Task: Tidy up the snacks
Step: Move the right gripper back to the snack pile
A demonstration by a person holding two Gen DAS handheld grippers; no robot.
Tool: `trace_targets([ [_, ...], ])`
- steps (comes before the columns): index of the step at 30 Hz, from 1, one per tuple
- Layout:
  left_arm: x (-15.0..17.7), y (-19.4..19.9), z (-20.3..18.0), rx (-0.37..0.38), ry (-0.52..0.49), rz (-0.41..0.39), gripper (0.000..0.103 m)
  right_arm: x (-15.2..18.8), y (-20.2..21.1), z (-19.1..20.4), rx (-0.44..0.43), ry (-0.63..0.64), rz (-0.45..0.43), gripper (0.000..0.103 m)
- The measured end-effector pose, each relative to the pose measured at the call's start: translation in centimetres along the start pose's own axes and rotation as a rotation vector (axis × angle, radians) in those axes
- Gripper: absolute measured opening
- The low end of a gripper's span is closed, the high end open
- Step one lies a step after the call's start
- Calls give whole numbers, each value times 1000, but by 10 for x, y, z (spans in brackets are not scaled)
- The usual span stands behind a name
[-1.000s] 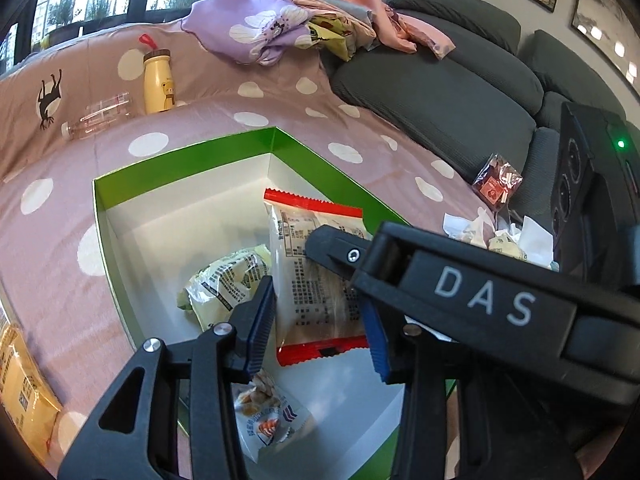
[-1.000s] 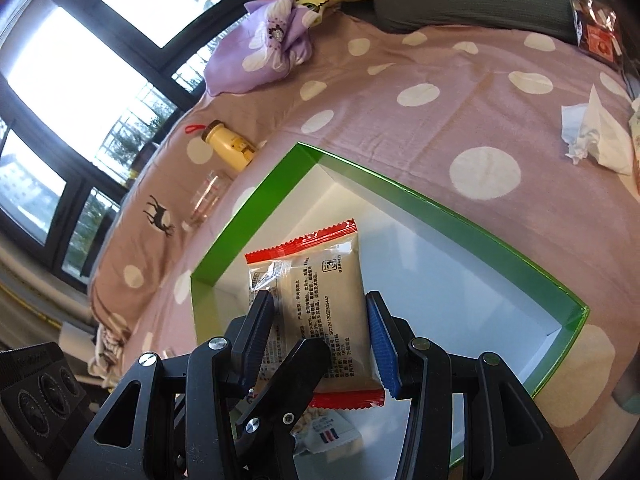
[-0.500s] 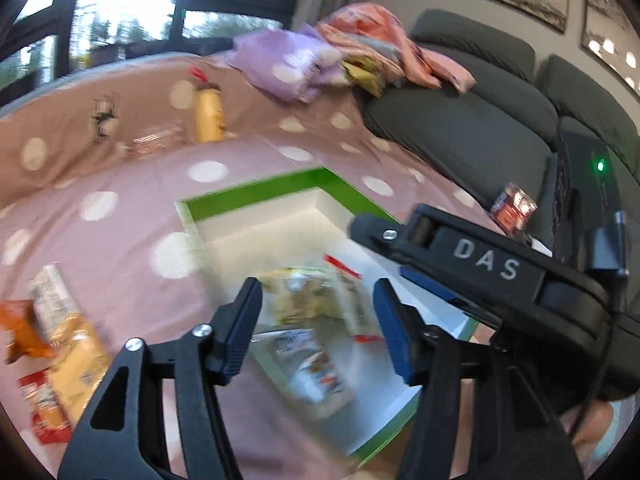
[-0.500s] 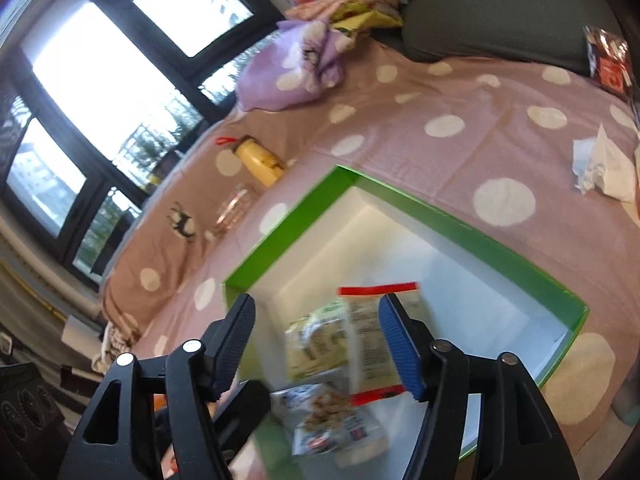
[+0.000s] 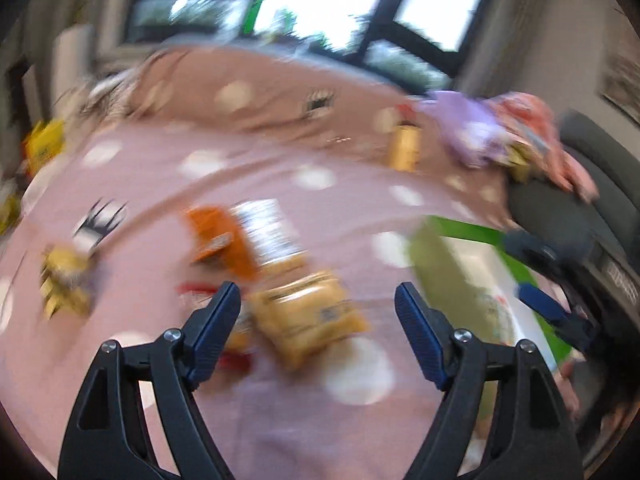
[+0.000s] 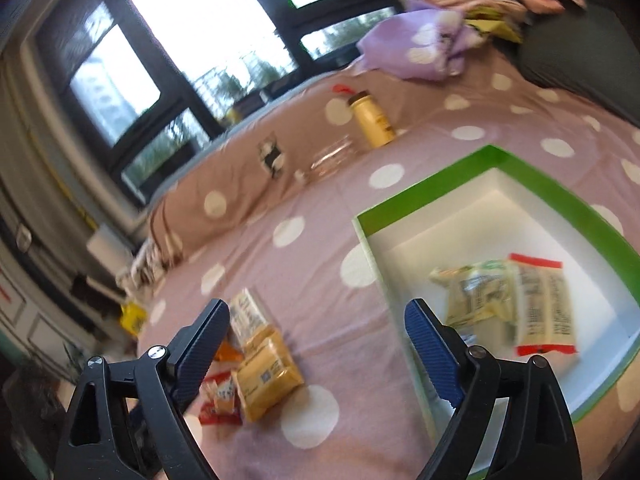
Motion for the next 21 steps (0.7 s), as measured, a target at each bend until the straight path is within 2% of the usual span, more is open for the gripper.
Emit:
trace_targets([
  [4,-1,4,30,-27,134,9,79,15,-14,23,-26,55,53,90],
  [6,-1,5,34,-39,153,20,79,21,-20,31,-33,70,78,90],
  [11,5,10,39,-68,133,47,79,36,-31,44,-29,102,130,90],
  [17,9,11,48,-69,134,62,80,47,-42,50,-80,62,185,90],
  [21,12,7,51,-85,125,87,80,51,-47,52,-78,47,201,90],
])
Point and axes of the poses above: each gripper's, at about its wrist camera, not at the fingertips, and y roughly against the way its jaws point, z to its left, x to its underside, the point moved 4 cm from there along -y, roughly the way its jaws point, and after that the axes turned 3 degrees about -z, right-handed, at the moved point
